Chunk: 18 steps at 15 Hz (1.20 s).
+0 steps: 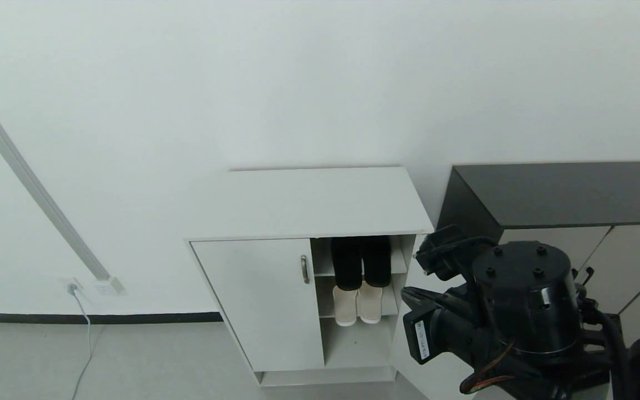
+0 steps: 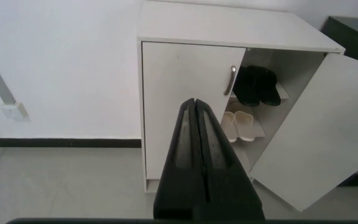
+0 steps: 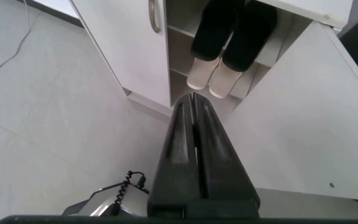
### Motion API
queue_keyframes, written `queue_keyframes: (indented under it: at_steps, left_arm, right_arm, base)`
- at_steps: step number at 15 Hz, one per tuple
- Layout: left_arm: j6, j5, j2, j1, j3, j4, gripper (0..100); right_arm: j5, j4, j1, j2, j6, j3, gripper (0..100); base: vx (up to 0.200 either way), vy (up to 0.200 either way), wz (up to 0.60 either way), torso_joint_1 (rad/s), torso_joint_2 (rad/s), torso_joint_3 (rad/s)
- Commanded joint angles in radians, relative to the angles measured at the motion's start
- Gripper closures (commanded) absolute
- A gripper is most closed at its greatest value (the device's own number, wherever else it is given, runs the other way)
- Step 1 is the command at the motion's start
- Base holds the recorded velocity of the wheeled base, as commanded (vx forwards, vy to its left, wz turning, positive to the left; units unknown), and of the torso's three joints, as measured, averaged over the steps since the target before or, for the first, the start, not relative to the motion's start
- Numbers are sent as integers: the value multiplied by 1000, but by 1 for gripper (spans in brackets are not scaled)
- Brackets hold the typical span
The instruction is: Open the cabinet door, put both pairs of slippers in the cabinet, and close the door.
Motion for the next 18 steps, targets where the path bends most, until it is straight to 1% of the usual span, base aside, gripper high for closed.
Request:
queue_keyframes:
  at_steps: [1, 5, 13, 18]
  left_arm:
    - [-1, 0, 1, 0, 2, 1, 100]
    - [0, 0, 1, 0, 0, 0, 100]
    - [-3, 0, 1, 0, 2, 0, 100]
    - [-4, 0, 1, 0, 0, 0, 100]
  right_arm:
    - [0, 0, 2, -2, -1, 0, 100]
    - [-1, 0, 0, 1, -1, 2, 100]
    - [-1, -29, -25, 6, -19, 19, 100]
    - [-1, -40, -31, 8, -20, 22, 100]
  base:
    - [0, 0, -600, -2, -2, 2]
    - [0, 0, -600, 9, -6, 1]
    - [0, 0, 0, 0, 0, 0]
    - [-200, 0, 0, 4, 9, 2]
